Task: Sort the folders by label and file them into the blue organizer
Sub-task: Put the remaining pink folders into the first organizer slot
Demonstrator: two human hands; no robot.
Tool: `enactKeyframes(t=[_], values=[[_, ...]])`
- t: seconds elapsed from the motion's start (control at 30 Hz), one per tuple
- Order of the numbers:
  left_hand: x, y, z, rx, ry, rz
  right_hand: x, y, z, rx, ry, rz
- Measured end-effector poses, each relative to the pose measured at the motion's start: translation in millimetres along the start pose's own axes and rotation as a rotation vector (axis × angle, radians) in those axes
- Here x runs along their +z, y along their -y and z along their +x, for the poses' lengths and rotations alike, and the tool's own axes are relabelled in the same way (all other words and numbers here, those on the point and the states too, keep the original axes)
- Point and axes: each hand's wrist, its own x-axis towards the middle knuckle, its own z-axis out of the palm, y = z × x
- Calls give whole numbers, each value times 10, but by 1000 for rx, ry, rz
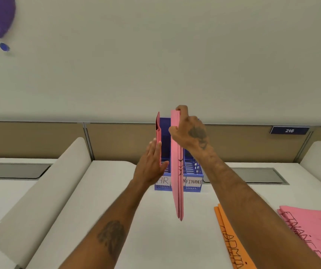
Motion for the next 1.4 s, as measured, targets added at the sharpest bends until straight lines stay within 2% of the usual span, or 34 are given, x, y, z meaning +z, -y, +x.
enactKeyframes(t=[0.3,0.47,0.73,0.8,0.9,1.0,1.13,1.27,1.4], values=[[75,310,1069,30,180,164,368,-65,608,-104,-142,34],[224,522,1266,139,140,270,669,-185,847,-105,-225,80],[317,737,1237,142,19,161,1199,-352,883,-119,-300,147],[303,752,1232,165,9,146,1346,-419,824,-100,-258,130],[296,765,1210,189,-28,107,1536,-513,697,65,-94,252],[319,784,1182,177,-32,120,1678,-519,657,-45,-167,100],[327,818,1162,159,-32,140,1824,-568,588,-33,-138,77],[311,811,1150,159,-30,148,1960,-665,490,90,21,24],[295,780,1160,149,-23,128,2024,-704,369,78,185,45]])
